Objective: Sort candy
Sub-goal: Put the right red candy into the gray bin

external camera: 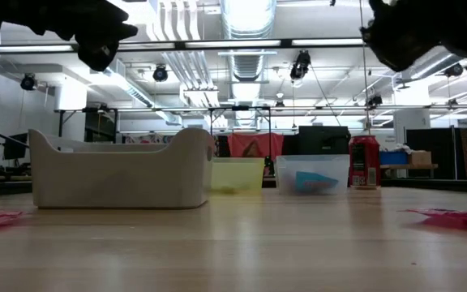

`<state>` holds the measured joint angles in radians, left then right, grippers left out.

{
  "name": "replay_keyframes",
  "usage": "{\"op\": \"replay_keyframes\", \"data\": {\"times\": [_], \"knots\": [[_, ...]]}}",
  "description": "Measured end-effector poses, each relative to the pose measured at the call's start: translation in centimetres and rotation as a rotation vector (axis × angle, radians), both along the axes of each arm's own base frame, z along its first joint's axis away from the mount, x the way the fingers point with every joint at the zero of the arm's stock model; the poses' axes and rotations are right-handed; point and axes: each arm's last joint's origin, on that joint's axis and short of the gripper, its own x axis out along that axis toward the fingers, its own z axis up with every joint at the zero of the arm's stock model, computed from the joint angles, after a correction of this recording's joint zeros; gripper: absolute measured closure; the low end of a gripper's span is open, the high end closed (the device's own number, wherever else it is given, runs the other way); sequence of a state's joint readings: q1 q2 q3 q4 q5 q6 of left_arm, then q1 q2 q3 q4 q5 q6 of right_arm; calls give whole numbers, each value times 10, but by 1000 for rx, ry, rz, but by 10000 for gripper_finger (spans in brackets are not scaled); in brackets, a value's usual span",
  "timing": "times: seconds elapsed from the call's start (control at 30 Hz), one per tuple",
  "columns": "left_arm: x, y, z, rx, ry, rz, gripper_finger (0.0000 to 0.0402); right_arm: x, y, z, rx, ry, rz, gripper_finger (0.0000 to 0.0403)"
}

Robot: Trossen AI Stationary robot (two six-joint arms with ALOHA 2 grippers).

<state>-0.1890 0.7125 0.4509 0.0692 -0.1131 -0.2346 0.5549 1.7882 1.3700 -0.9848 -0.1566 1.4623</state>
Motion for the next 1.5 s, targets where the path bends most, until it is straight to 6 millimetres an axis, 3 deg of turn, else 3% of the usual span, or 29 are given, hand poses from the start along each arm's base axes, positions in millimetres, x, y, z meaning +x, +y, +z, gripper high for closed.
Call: {"op": "replay_keyframes", "data": {"times": [0.33,0.5,0.87,1.5], "knots": [[0,0,-5,5,-56,-3,309,8,11,-31,-47,17,-18,153],[0,0,-5,19,-57,-5,309,9,9,-41,-107,21,-11,133],[1,0,-4,26,-67,-7,309,12,10,-54,-120,40,31,195],[2,0,-5,27,-61,-4,309,14,9,-50,-127,-6,103,345]]}}
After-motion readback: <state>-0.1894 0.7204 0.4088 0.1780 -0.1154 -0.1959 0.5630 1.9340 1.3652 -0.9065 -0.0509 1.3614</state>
